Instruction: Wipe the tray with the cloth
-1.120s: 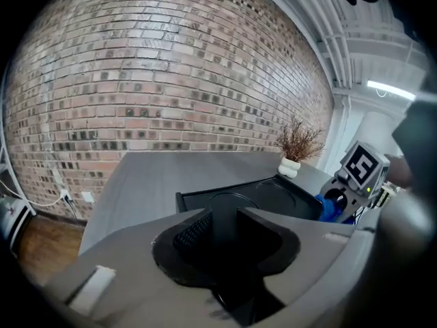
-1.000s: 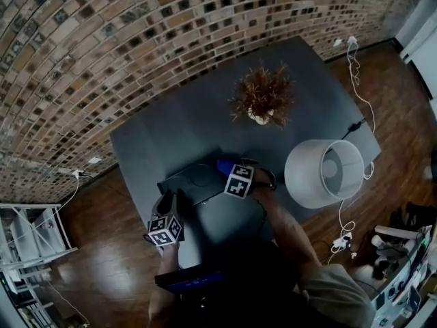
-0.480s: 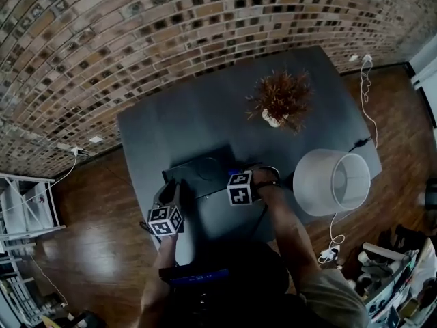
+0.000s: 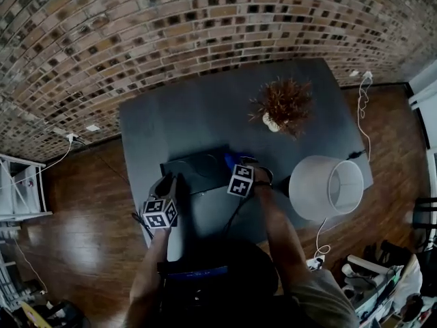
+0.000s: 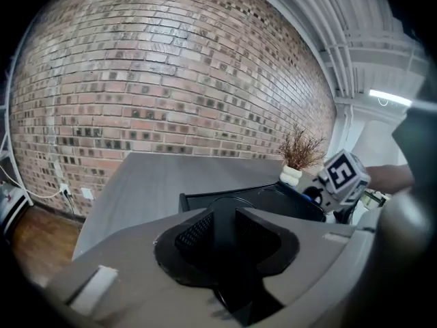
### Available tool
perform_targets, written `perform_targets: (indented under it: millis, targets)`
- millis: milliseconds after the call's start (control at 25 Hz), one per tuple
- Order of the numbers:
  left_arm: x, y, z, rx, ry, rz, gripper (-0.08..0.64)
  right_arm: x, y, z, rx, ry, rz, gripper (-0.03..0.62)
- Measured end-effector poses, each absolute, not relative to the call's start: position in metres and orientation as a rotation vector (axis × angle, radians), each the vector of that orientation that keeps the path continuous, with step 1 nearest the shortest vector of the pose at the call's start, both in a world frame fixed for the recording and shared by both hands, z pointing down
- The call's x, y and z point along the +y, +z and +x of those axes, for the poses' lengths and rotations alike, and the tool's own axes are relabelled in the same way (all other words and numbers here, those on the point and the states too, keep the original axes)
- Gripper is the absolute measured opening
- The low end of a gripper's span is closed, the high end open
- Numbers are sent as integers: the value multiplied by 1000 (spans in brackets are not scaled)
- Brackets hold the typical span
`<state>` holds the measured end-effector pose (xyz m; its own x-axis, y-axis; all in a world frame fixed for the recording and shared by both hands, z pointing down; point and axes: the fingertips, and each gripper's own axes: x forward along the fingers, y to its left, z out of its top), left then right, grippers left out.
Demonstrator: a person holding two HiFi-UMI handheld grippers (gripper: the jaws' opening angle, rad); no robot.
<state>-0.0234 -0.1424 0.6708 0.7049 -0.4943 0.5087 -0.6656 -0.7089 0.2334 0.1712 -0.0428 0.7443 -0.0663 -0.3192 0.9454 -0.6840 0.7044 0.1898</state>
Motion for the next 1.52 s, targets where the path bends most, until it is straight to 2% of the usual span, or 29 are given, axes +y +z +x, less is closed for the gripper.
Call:
perform_targets:
  millis: [200, 280, 400, 520, 640, 760, 800, 960, 1120, 1520]
  targets:
    - [-139, 669, -23, -883, 582, 2518, 106, 73, 740, 121, -1714, 578, 542, 135]
    - [-133, 668, -30, -848, 538, 2471, 109, 82, 736, 135, -1638, 581, 539, 135]
    - [-118, 663, -61, -910, 318, 2241, 133, 8, 706, 212, -1397, 415, 882, 133]
    - [-92, 676, -86, -924, 138, 1951, 133, -99, 669, 234, -1452, 236, 1118, 134]
    - [-69, 696, -74, -821, 88, 1801, 135, -157, 683, 212, -1517, 35, 820, 135]
    - [-70, 702, -65, -801, 51, 1773, 164, -158, 706, 185, -1508, -100, 430, 121]
    - [-74, 702, -65, -804, 44, 1772, 149, -157, 707, 181, -1511, -107, 369, 121]
    - [-92, 703, -71, -809, 34, 1778, 149, -140, 709, 179, -1517, 36, 299, 117]
    - [-134, 708, -78, -857, 15, 1783, 149, -74, 721, 159, -1588, 259, 221, 117]
    - [-219, 702, -21, -844, 212, 2005, 156, 22, 736, 24, -1976, 764, 773, 124]
